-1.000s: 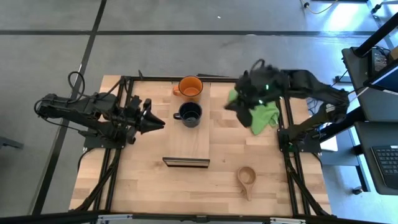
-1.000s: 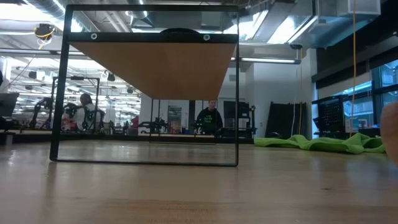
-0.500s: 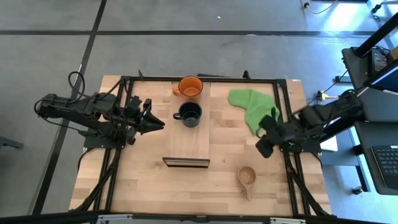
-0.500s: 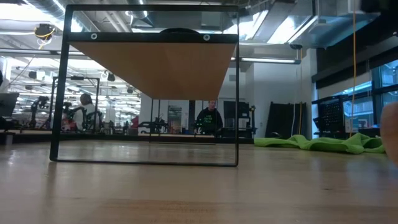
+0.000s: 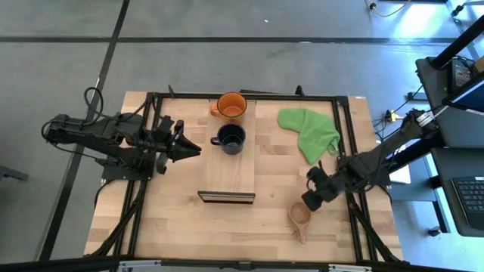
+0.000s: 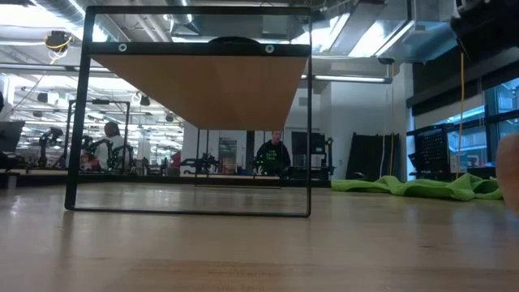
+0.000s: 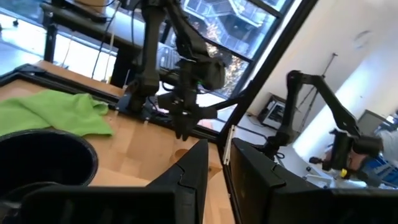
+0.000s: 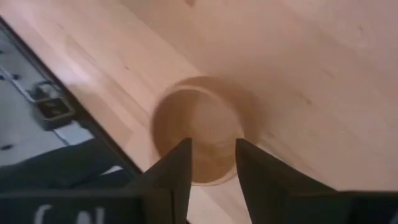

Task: Stack small to large cups/mugs on shelf
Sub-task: Put the brown mug on the shelf

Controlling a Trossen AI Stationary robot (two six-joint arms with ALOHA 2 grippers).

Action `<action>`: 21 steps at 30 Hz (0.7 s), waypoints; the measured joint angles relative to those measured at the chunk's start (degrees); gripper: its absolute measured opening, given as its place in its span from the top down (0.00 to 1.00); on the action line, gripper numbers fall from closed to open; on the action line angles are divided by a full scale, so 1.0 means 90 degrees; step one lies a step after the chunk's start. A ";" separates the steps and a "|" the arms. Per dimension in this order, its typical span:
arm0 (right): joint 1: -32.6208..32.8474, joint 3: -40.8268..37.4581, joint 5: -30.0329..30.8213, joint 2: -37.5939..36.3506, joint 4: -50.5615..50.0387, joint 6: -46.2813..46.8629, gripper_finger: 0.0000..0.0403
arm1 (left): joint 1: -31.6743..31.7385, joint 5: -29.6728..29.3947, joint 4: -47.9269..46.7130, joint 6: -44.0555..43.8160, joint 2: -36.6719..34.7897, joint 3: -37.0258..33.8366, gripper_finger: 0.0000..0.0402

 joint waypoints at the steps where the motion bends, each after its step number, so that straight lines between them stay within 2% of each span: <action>1: 0.0038 -0.0008 0.0005 0.0080 -0.0028 -0.0004 0.70 | 0.0028 -0.0002 0.0000 -0.0037 0.0000 0.0000 0.84; 8: 0.0172 -0.0013 0.0083 0.0787 0.0076 -0.0037 0.75 | 0.0181 -0.0005 0.0008 -0.0060 0.0000 0.0000 0.84; 14: 0.0169 -0.0013 0.0078 0.1345 0.0320 -0.0255 0.76 | 0.0309 -0.0007 0.0017 -0.0150 -0.0002 0.0000 0.84; 21: 0.0164 -0.0013 -0.0342 0.1783 0.0333 -0.0274 0.78 | 0.0355 -0.0007 0.0015 -0.0229 0.0000 0.0000 0.84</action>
